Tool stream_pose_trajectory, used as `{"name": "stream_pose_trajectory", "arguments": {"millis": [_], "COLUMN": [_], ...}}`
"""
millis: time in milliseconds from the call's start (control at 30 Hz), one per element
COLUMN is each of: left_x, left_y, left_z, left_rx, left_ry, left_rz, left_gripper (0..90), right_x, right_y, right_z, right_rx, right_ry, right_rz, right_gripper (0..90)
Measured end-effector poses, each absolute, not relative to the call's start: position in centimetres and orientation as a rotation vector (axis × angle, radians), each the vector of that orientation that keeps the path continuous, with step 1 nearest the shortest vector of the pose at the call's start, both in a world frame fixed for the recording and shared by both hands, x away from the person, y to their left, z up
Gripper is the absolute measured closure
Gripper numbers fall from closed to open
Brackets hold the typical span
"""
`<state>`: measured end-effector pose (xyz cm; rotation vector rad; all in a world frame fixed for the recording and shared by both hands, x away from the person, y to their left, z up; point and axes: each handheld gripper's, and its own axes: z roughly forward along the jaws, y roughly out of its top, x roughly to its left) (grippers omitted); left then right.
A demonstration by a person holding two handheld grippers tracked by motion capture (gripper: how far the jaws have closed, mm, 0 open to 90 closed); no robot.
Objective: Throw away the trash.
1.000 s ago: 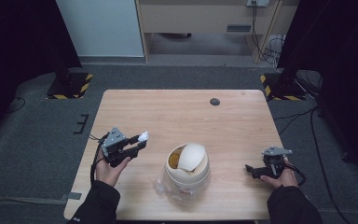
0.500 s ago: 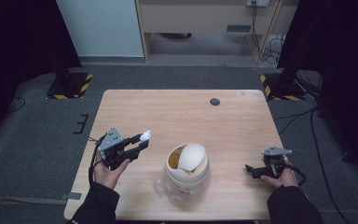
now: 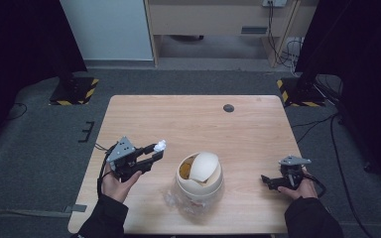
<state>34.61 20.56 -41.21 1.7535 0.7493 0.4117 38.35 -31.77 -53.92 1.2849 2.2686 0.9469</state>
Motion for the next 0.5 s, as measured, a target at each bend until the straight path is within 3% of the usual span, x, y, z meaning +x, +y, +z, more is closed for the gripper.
{"name": "stream_pose_trajectory", "arguments": {"millis": [500], "left_x": [34.1], "left_y": [18.6], "left_z": [-41.6], "left_rx": [1.795], "left_ry": [0.662], "left_rz": [0.346], "left_gripper": [61.3], "right_x": [38.4], "right_y": [-31.8], "right_z": [-53.9], "right_rx": [1.283], "right_ry": [2.269], "right_rz": [0.946], "right_gripper": [0.7]}}
